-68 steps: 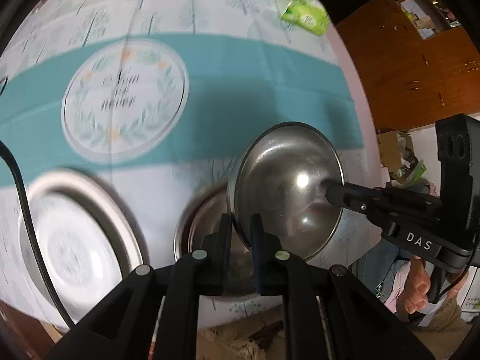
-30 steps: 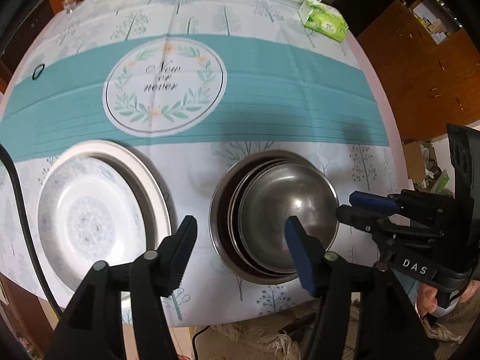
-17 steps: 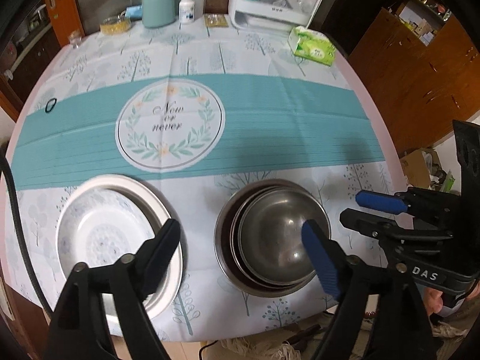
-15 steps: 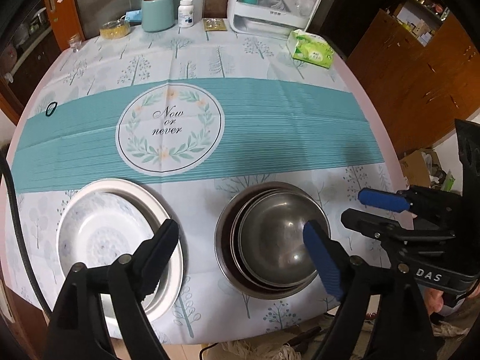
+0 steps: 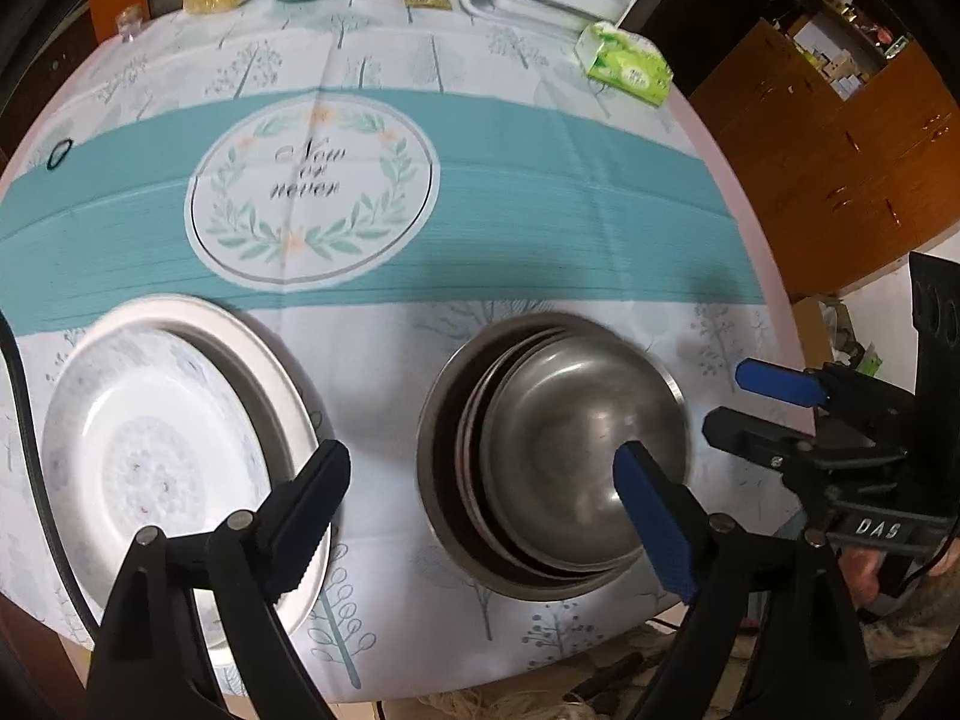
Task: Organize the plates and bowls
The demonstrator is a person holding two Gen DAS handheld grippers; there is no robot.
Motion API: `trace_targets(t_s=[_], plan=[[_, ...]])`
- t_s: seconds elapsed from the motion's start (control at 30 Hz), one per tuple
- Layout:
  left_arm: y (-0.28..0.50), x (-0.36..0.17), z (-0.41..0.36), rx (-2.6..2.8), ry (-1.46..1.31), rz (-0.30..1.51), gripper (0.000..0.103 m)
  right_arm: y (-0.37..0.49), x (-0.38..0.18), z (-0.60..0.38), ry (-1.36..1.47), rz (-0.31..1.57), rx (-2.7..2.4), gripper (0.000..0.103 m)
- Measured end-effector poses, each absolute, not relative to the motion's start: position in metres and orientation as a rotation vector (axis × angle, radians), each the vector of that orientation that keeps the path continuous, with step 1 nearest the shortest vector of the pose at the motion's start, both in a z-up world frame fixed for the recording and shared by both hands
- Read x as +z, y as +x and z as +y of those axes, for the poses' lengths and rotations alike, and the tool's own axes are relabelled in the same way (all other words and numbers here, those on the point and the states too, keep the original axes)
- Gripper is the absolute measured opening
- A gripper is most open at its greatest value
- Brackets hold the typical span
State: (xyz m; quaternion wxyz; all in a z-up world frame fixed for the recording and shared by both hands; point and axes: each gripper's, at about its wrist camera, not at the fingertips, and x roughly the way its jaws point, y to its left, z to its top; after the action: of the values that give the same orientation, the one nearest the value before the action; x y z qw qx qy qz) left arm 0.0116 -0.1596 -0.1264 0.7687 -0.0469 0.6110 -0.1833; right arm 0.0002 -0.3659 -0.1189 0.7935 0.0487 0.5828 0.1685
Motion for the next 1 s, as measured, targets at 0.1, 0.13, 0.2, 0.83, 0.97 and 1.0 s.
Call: trace_targets(t_s=[0.1,0.13,0.2,0.83,0.97,1.0], plan=[[0.013,-0.140,-0.156,-0.407,-0.135,1.364,0.089,0.003,-0.133,-0.371,0.158,1.300,0.371,0.064],[0.014,-0.144,-0.155,-0.416,-0.156,1.376,0.089,0.004,-0.136,-0.372,0.173,1.311,0.375,0.064],[0.016,-0.150,-0.153,-0.427,-0.191,1.395,0.089,0.006,-0.144,-0.375,0.220,1.341,0.389,0.064],[0.020,-0.177,-0.161,-0.480,-0.249,1.524,0.075,0.014,-0.179,-0.379,0.440,1.514,0.472,0.036],[0.021,-0.180,-0.161,-0.486,-0.263,1.545,0.066,0.015,-0.179,-0.379,0.440,1.521,0.459,0.034],[0.021,-0.181,-0.161,-0.488,-0.265,1.553,0.064,0.015,-0.180,-0.379,0.440,1.522,0.453,0.031]])
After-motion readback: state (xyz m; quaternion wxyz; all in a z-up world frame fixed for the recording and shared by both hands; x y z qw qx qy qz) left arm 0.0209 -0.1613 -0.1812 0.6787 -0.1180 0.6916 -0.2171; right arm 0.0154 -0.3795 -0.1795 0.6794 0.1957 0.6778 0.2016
